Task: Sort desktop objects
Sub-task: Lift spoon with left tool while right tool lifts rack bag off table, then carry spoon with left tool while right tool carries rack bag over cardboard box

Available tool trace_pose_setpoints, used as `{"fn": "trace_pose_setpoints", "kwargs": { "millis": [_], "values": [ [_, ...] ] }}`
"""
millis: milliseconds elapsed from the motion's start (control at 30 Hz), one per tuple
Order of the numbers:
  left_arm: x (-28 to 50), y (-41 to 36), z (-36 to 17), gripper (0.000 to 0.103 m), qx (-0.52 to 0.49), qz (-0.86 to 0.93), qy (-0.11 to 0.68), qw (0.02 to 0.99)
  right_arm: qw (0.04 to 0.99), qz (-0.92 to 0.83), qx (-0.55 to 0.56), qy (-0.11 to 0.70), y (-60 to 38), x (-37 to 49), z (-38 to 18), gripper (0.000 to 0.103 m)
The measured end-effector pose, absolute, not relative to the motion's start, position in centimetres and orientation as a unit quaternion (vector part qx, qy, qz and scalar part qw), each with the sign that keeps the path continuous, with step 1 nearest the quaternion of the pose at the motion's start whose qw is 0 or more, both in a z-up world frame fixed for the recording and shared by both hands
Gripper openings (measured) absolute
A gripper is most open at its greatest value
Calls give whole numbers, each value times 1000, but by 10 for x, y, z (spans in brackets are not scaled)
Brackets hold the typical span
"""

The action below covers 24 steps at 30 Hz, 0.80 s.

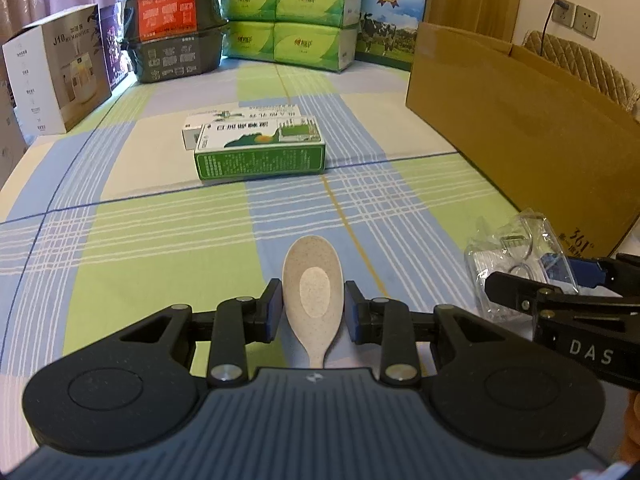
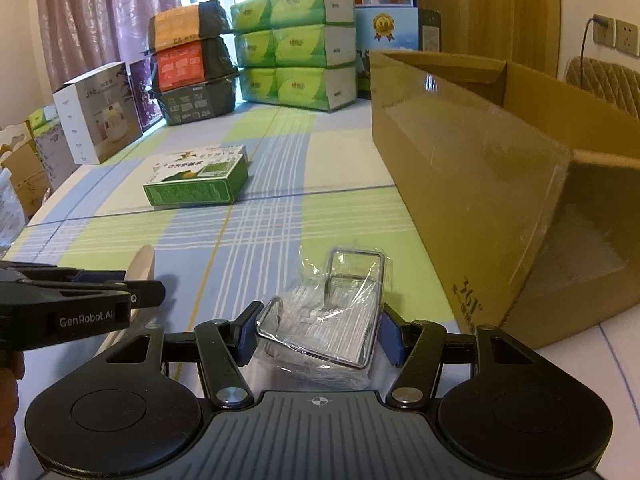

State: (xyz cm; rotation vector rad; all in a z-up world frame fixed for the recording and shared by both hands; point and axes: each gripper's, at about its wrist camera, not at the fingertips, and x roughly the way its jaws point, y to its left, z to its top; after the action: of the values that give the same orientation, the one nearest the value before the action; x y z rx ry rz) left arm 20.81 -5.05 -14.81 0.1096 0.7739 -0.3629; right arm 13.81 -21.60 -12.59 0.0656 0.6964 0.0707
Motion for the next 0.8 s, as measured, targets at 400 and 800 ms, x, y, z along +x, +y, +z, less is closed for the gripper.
{"fn": "trace_pose_setpoints", "kwargs": {
  "millis": [400,800],
  "values": [
    [189,-42,-126,27,45,-161,375,912,943,51,16,328,-218,114,-110,57],
    [154,-37,-88,27,-8,-116,377,919,952,70,16,297,-226,85,-73,57]
  ]
}}
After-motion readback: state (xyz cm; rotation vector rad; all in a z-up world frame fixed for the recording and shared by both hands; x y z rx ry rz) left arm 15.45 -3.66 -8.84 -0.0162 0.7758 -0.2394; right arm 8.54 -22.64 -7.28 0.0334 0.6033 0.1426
